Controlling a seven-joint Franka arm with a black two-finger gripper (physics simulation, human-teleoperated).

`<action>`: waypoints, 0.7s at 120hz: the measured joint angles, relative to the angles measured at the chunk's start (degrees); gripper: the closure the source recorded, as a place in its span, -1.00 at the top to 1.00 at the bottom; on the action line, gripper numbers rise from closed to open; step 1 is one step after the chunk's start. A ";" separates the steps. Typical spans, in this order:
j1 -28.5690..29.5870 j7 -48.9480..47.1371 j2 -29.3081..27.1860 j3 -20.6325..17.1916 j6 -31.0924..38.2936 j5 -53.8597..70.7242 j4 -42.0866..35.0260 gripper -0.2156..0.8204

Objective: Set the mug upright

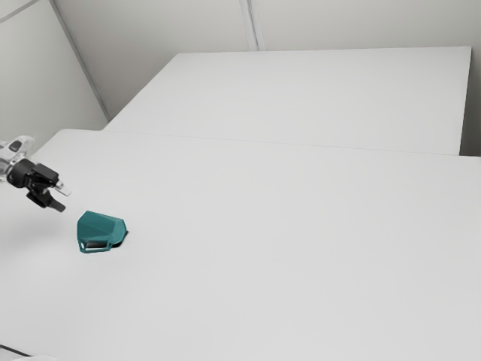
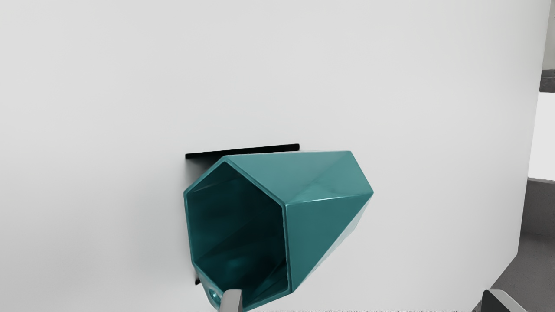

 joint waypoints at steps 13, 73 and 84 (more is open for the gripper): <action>0.13 1.46 0.81 0.00 1.17 -0.28 -1.89 0.58; 0.12 5.70 1.65 -0.06 2.80 -7.72 -9.44 0.58; 0.08 6.17 1.35 -0.29 2.58 -8.20 -9.53 0.51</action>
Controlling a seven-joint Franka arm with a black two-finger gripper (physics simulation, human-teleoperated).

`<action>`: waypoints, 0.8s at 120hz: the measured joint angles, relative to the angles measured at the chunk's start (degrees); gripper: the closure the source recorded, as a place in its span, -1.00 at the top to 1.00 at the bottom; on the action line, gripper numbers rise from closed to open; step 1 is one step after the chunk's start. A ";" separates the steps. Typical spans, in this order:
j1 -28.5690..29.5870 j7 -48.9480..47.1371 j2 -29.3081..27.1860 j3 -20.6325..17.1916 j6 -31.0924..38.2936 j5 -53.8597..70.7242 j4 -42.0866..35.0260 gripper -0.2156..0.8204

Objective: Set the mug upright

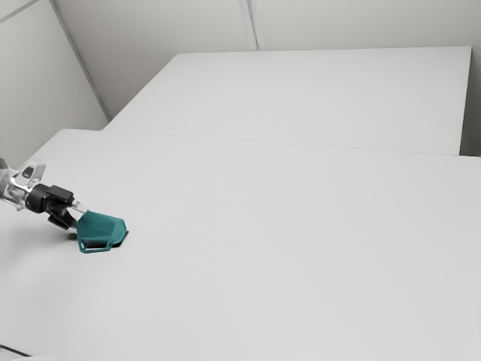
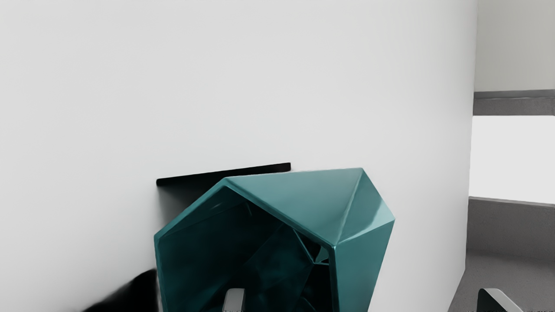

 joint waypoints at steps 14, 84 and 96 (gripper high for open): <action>-0.04 0.51 -0.09 -0.11 -0.26 -0.28 -0.02 -0.03; -0.28 1.85 -3.27 -1.12 -1.34 -1.26 -0.80 -0.90; -0.57 1.94 -5.42 -1.12 -2.00 -1.23 -1.21 -0.91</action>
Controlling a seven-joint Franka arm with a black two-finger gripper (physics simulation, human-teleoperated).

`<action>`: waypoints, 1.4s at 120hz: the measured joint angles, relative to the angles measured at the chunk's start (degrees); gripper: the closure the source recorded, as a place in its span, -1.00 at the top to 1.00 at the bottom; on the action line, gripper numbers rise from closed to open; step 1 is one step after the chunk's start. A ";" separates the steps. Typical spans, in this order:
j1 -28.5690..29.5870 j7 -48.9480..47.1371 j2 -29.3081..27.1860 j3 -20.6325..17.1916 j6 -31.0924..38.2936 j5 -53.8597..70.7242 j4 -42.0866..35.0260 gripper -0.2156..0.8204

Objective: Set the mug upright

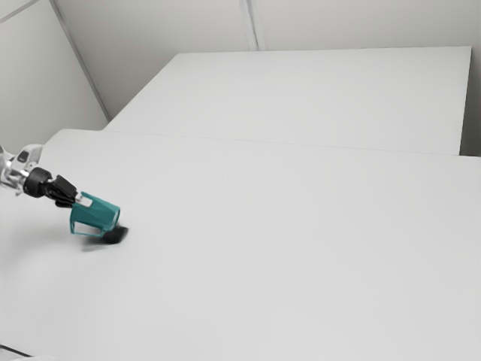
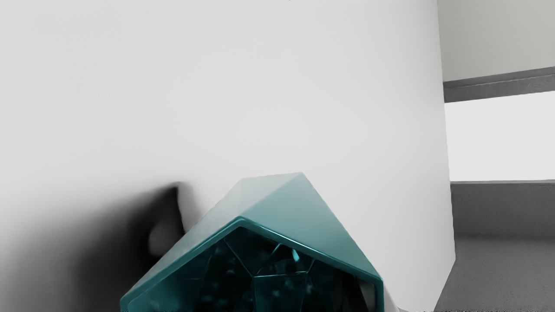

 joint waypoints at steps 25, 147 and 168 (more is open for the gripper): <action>-6.70 -0.85 -8.04 0.00 0.89 2.24 -2.19 -0.90; -28.83 -37.51 -23.76 -12.57 37.97 44.12 -20.16 -0.90; -28.54 -41.72 -22.70 -14.60 39.93 45.76 -21.10 -0.90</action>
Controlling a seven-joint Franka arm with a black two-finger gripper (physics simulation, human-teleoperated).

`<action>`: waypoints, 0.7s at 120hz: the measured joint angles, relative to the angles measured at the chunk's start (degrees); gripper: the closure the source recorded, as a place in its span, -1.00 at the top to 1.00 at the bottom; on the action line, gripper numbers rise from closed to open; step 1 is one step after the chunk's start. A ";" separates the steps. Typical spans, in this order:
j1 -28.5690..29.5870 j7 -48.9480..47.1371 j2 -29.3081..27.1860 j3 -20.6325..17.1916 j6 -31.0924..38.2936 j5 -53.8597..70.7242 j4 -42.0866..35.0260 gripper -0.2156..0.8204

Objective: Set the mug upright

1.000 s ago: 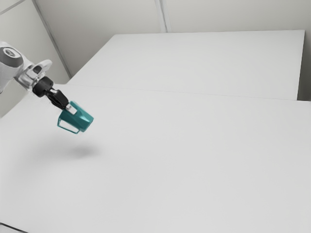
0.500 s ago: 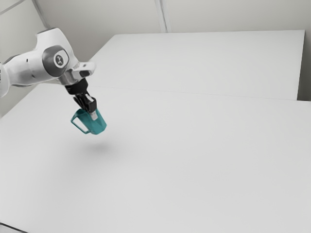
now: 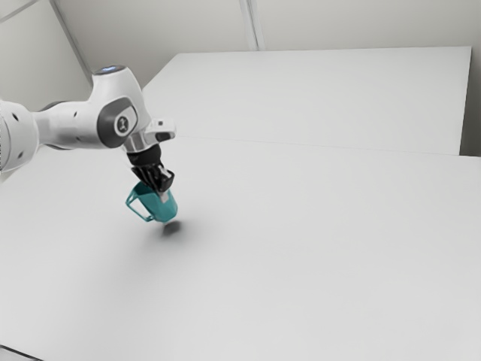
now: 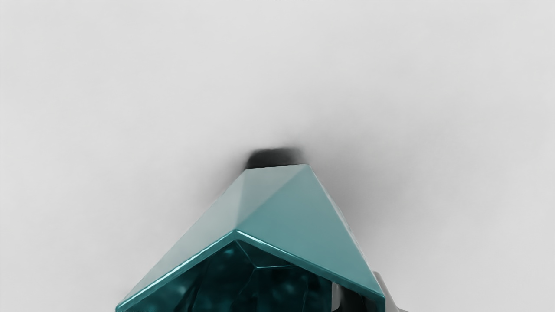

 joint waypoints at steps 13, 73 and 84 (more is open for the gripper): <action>-0.31 -2.19 1.58 -0.35 0.63 0.93 -0.05 -0.90; -0.15 -9.23 6.00 -2.03 3.20 3.03 -0.49 -0.78; -0.14 -9.97 6.02 -2.34 3.47 2.99 -0.49 -0.38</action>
